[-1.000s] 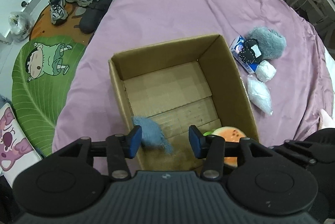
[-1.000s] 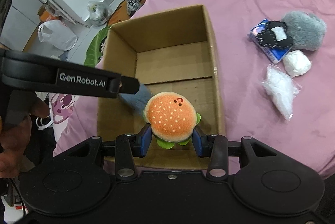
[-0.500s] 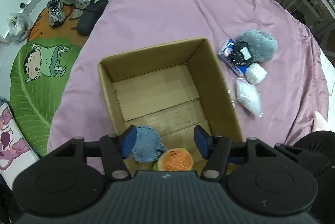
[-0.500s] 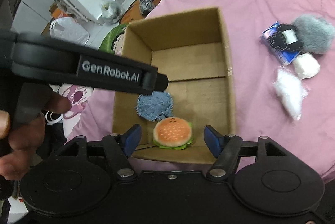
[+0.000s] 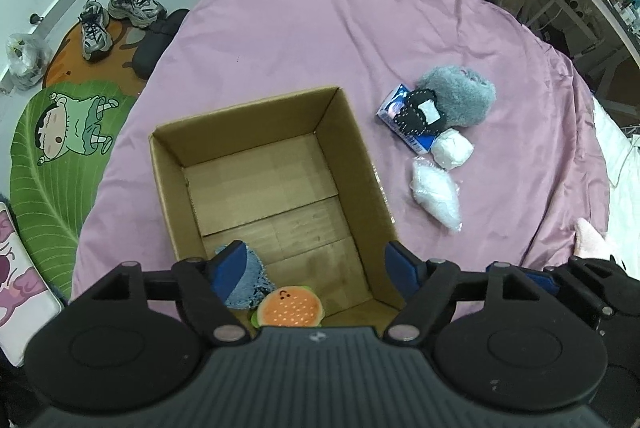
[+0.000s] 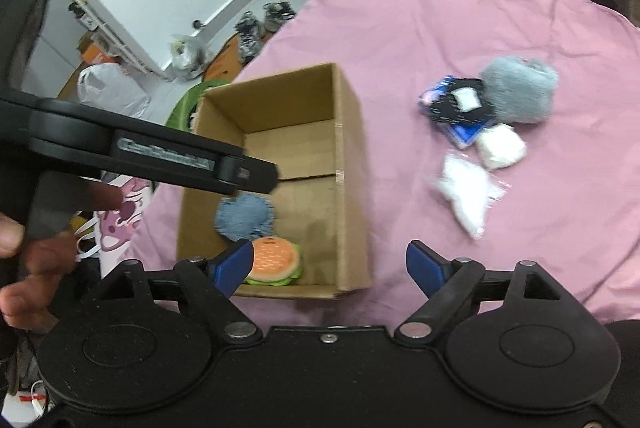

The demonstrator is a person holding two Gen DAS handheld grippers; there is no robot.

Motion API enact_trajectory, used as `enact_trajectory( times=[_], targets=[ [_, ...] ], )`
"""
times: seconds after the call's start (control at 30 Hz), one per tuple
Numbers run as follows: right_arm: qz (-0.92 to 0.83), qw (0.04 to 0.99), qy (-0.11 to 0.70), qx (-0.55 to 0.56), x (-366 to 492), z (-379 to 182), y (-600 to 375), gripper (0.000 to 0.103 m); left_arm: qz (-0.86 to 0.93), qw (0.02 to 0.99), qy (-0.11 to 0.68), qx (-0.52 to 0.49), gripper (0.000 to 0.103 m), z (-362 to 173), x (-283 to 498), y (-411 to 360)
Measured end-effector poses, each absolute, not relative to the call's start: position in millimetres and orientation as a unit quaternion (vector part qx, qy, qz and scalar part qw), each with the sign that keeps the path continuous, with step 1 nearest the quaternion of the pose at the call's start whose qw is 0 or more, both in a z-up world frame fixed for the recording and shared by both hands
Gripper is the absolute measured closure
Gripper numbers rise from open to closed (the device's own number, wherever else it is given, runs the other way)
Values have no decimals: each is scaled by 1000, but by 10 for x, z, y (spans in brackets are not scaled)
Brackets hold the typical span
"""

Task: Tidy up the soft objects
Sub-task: 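Open both tools to drop the denim and hamburger plushes into the box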

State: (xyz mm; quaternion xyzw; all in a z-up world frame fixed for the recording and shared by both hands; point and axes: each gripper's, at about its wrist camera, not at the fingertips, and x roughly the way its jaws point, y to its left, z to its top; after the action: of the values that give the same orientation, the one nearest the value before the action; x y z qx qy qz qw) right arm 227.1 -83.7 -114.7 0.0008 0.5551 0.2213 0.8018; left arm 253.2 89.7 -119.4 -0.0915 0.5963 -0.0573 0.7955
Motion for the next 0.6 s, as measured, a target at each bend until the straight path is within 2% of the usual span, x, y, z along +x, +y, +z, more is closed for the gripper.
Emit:
enact_trajectory(
  times=[0.43,0.6],
  targets=[
    [193,810,553,26,2284,-1143,-1276,18,-57,800,591,-89,25,-1116,2470,625],
    [188,817,544,36,2327,-1117,-1415,7,-52,805,584,-95,16,-1084,2452,533]
  ],
)
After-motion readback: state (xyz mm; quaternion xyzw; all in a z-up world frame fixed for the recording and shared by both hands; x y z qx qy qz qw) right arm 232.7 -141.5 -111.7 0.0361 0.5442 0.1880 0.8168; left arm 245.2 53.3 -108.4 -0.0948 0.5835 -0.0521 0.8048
